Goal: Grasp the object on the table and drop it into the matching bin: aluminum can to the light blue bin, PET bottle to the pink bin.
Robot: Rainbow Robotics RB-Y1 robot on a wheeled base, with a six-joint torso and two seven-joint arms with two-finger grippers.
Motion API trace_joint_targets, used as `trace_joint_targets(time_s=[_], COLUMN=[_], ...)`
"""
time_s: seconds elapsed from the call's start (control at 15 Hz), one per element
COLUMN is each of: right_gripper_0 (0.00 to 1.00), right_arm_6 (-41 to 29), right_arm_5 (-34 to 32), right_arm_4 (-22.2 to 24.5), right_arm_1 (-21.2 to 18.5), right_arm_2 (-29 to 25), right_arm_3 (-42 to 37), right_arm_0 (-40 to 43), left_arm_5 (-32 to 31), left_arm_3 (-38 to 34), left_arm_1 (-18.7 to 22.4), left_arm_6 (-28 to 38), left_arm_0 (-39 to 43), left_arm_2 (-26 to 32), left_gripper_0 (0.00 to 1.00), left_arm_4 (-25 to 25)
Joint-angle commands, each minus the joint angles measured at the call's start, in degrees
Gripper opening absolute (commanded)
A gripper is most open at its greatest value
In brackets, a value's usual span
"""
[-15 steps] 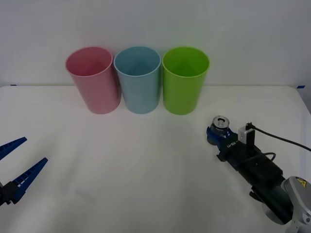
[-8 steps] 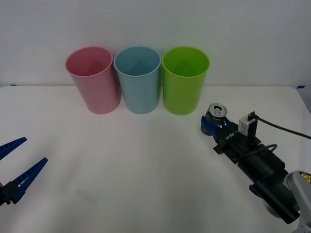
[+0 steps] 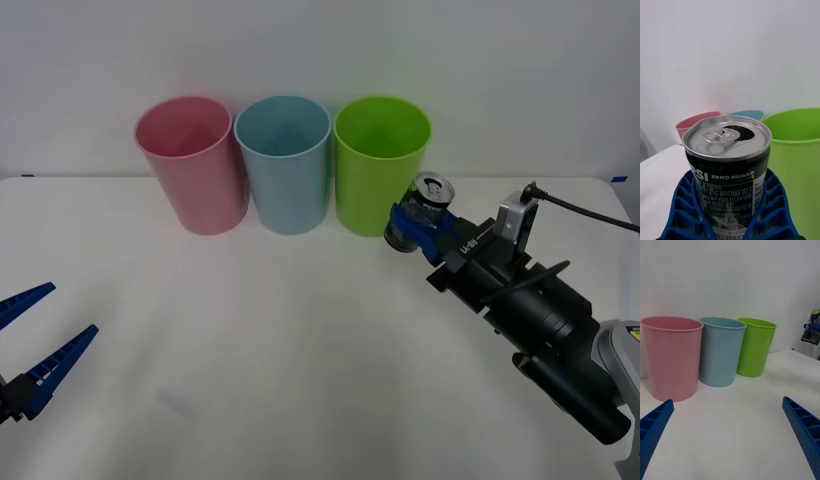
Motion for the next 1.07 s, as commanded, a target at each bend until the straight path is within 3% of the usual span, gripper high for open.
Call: trace_joint_targets(time_s=[0.07, 0.27, 0.67, 0.87, 1.07], right_gripper_0=[0.0, 0.0, 0.0, 0.0, 0.0], right_arm_6=[-1.8, -2.6, -4.9, -4.6, -4.6], right_arm_5=[0.0, 3.3, 17.1, 17.1, 17.2], right_arm_4=[0.2, 1.8, 5.4, 6.8, 12.4], right_arm_1=[-0.4, -0.4, -0.3, 2.8, 8.5], right_arm_2=[0.6, 2.4, 10.9, 10.9, 8.5], right_arm_3=[-0.7, -0.7, 1.1, 8.8, 16.5], right_arm_0=[-2.8, -7.2, -15.5, -22.6, -28.6], left_arm_5=[0.0, 0.0, 0.0, 0.0, 0.0], left_arm_3=[0.0, 0.0, 0.0, 0.0, 0.0], left_arm_1=[0.0, 0.0, 0.0, 0.0, 0.0], left_arm_6=[0.0, 0.0, 0.0, 0.0, 0.0], left_arm_0=[0.0, 0.0, 0.0, 0.0, 0.0], left_arm_2=[0.0, 0.0, 0.0, 0.0, 0.0], left_gripper_0=[1.0, 1.0, 1.0, 1.0, 1.0], left_arm_4=[0.0, 0.0, 0.0, 0.0, 0.0])
